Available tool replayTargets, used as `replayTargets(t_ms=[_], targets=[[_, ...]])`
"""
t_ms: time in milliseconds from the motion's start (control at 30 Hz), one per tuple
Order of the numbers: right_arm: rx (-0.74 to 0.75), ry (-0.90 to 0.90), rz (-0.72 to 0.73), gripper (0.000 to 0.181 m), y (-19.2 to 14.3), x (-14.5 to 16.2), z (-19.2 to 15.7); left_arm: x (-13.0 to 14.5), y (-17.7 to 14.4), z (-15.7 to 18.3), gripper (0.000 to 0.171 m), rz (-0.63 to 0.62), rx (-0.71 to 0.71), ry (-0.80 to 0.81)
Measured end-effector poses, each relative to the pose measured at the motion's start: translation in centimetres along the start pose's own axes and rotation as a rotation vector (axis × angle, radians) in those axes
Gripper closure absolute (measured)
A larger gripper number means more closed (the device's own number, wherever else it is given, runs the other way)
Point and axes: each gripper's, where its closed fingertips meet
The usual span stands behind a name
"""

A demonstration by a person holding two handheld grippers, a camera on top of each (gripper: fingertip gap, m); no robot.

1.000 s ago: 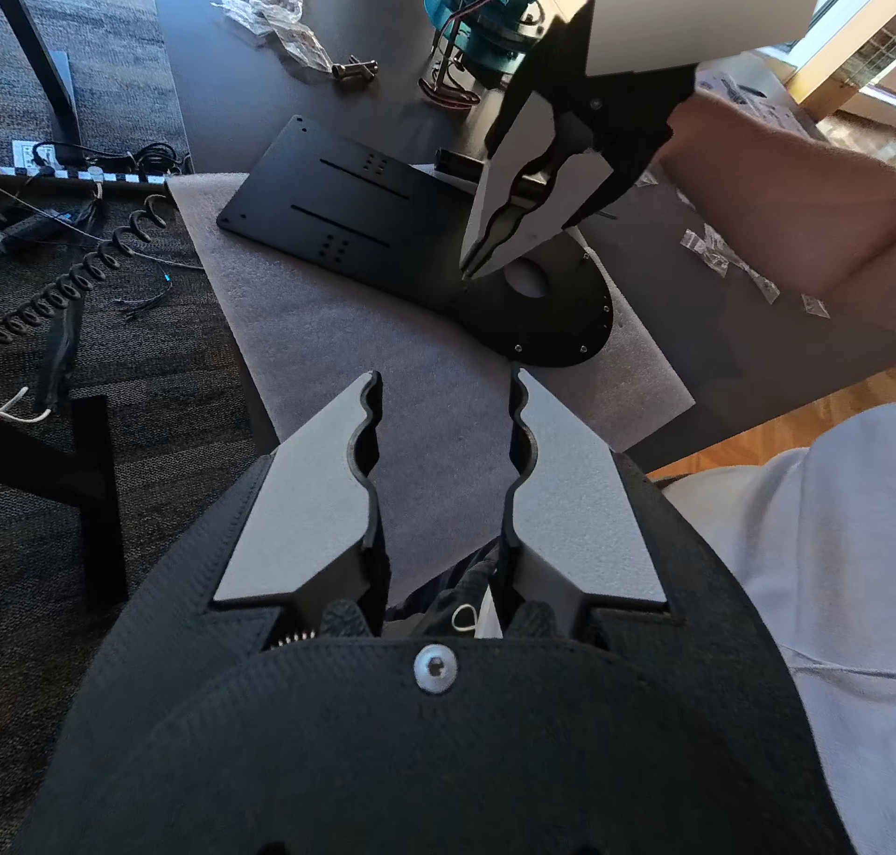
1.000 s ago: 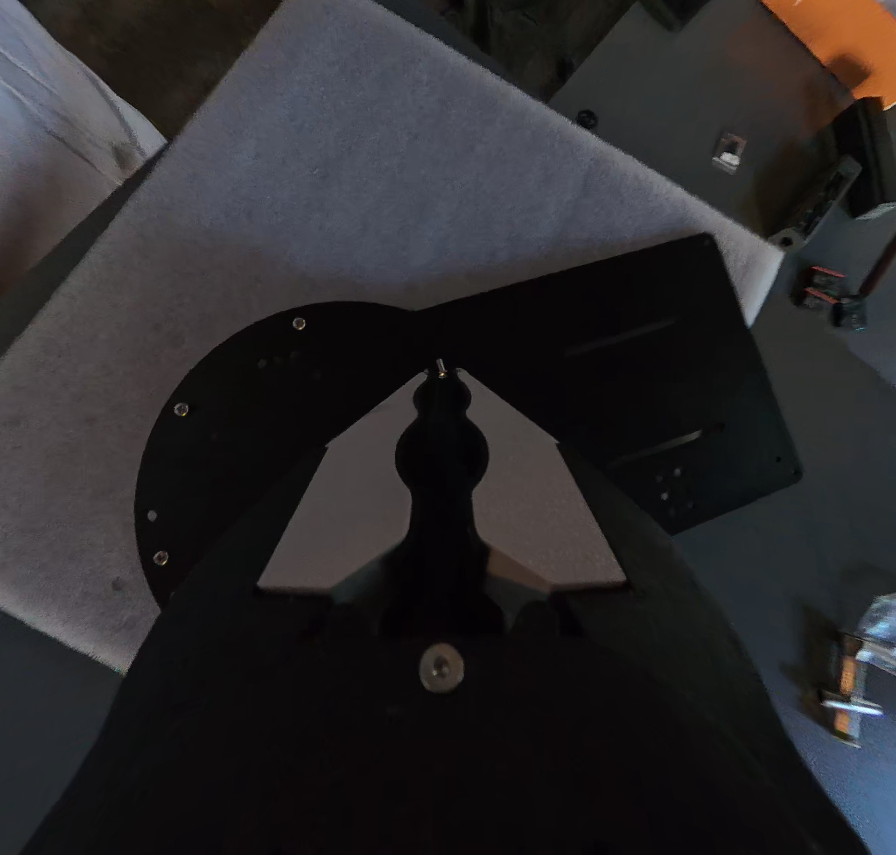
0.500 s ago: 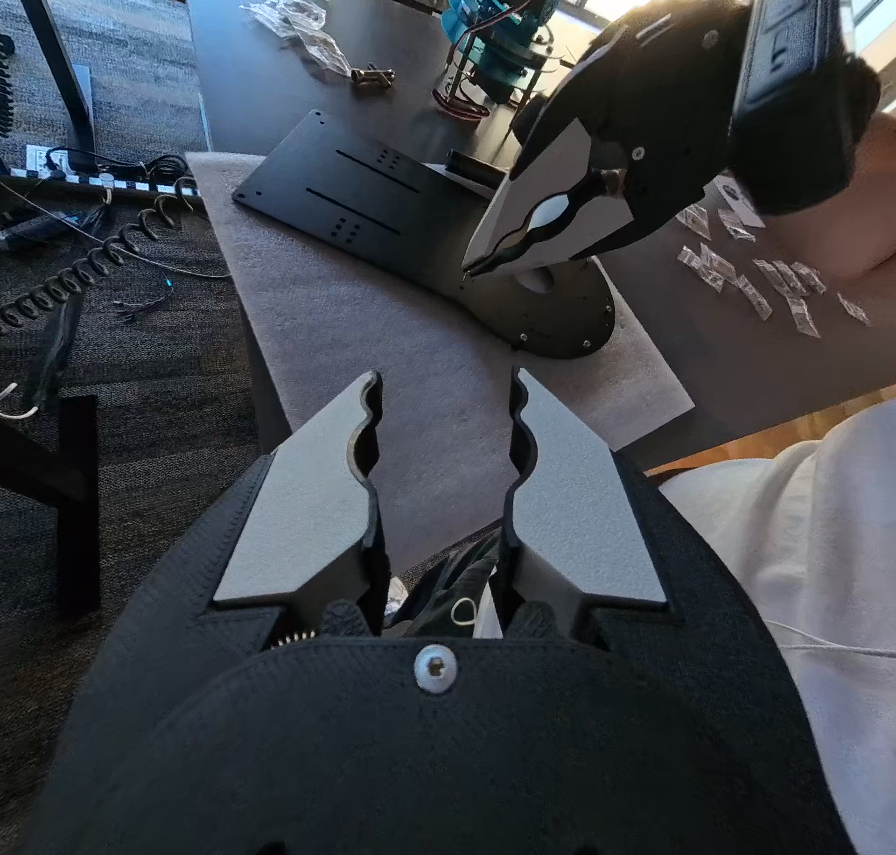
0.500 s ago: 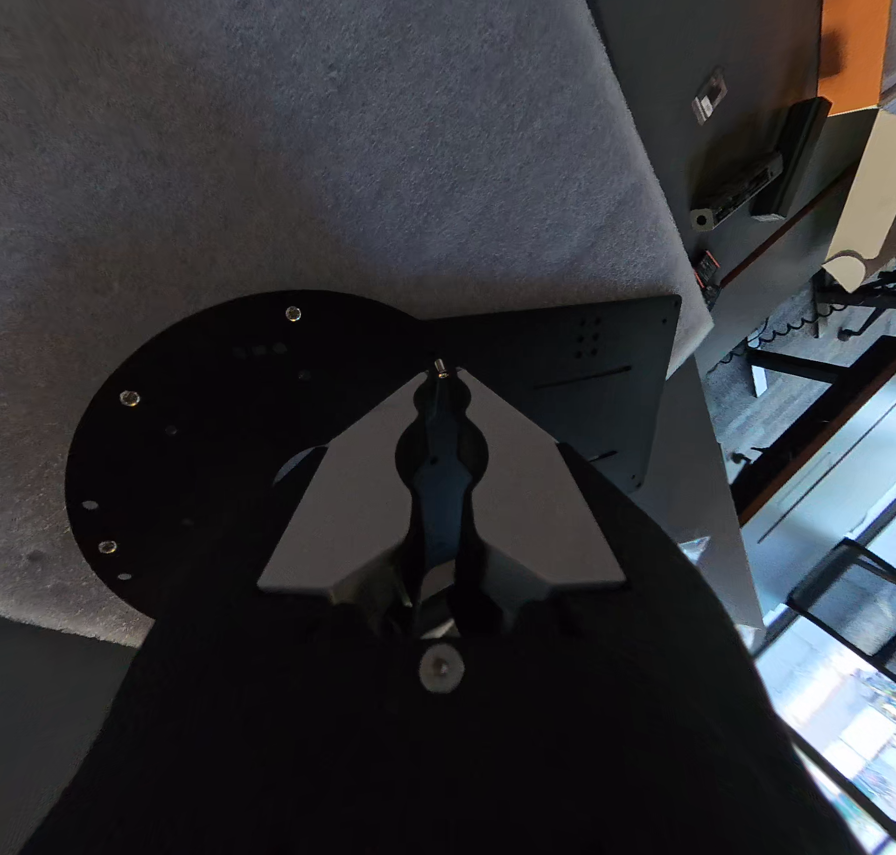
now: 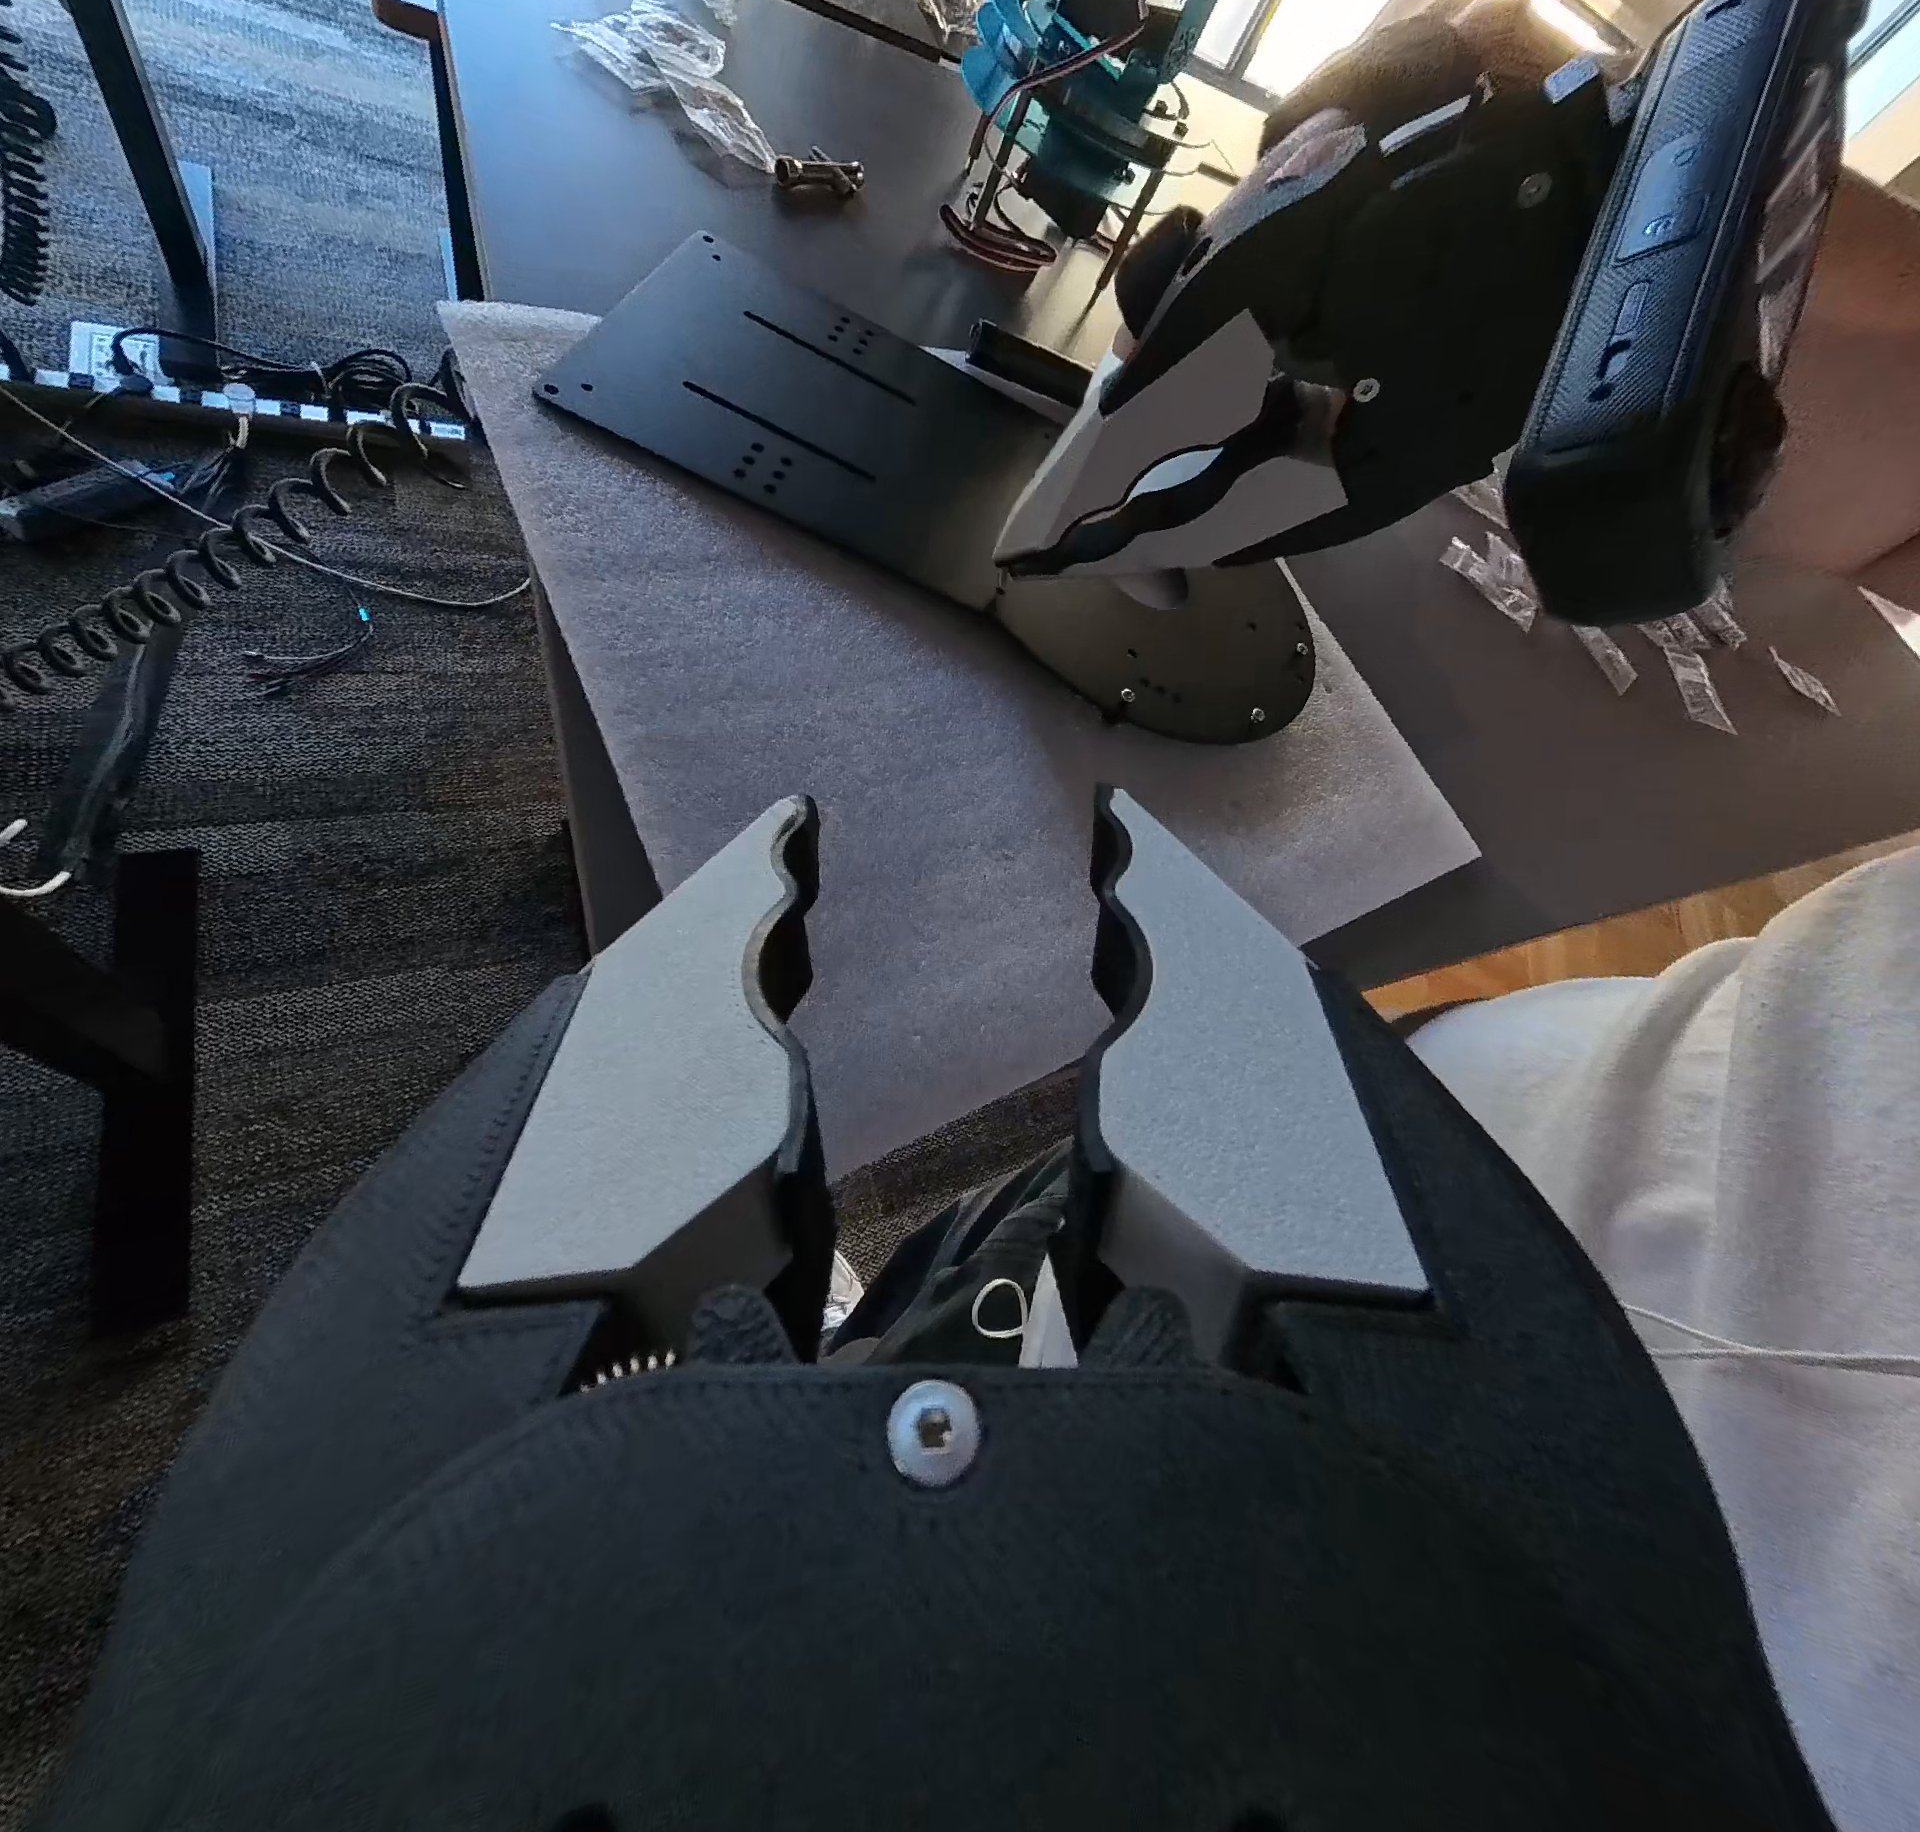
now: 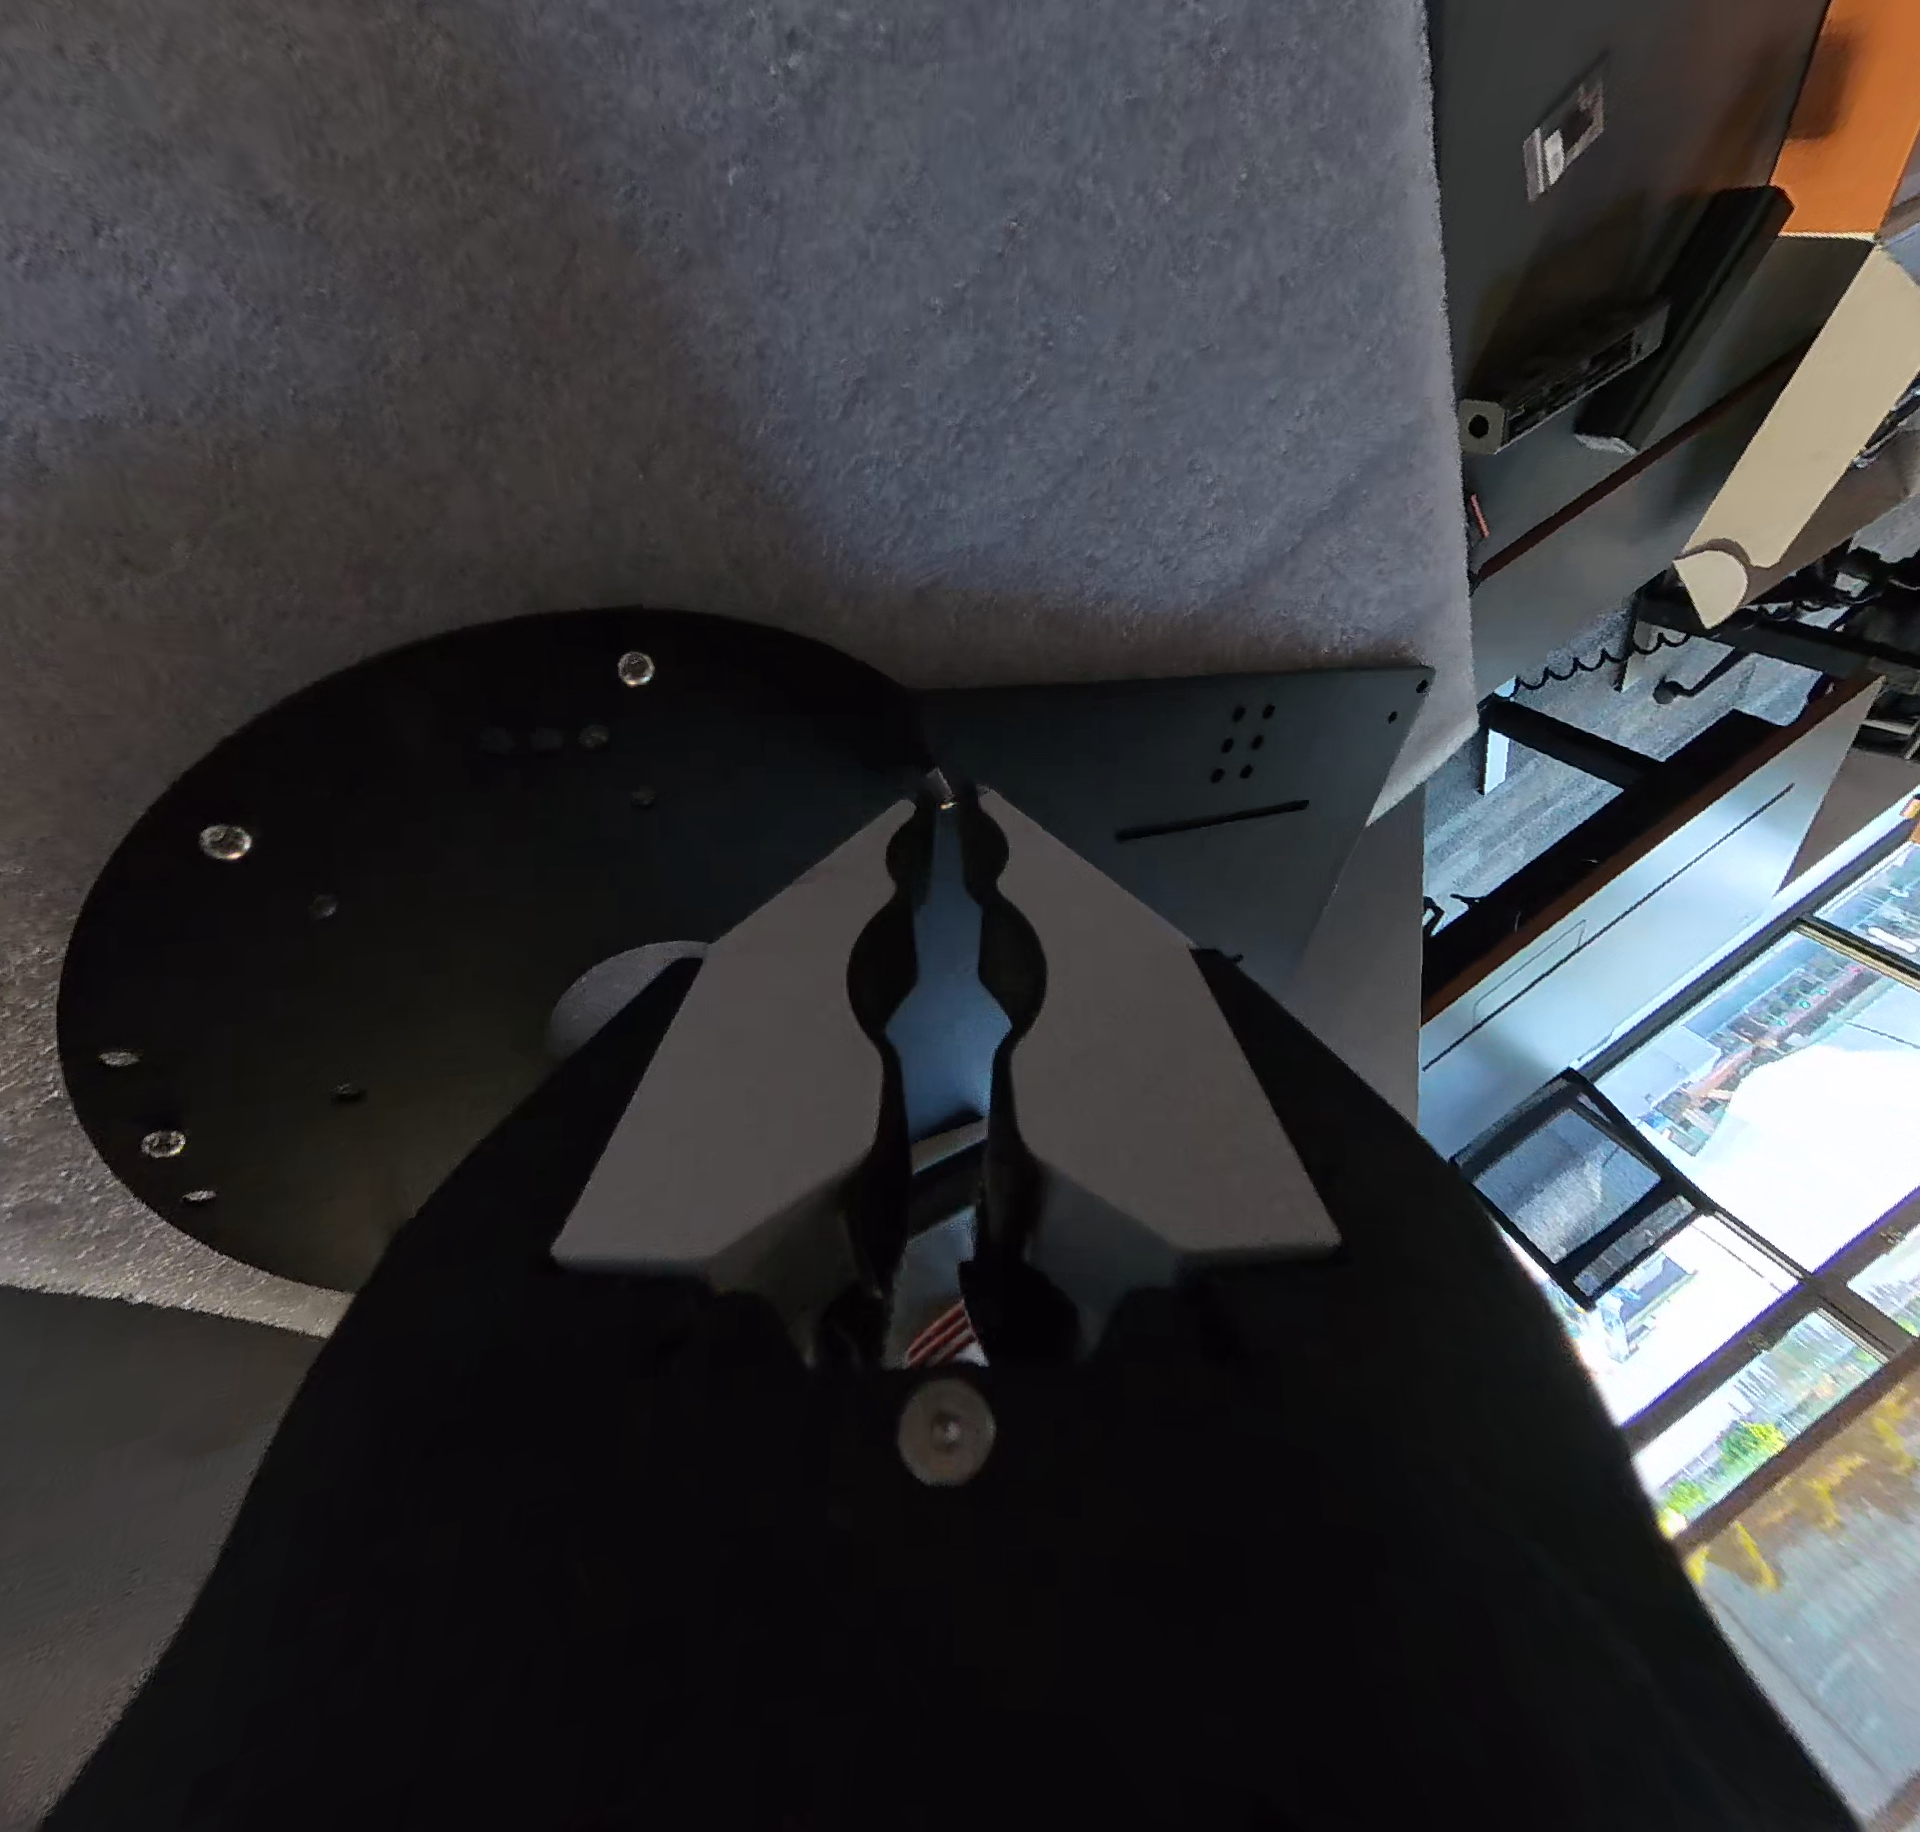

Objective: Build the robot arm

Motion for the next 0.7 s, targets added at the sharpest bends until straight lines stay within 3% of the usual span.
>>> replayTargets(t_ms=[700], targets=[[0.042,-0.089,-0.12,0.178,-0.04,-0.25,0.02,0.65,-0.96,-0.85,0.12,0.011,0.007,-0.018]])
Point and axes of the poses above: each gripper's, where its closed fingertips meet, y out along the fingers, x out of its underside, z = x × y across the jaws, and after that the axes turned 11 degrees about -y, right-handed
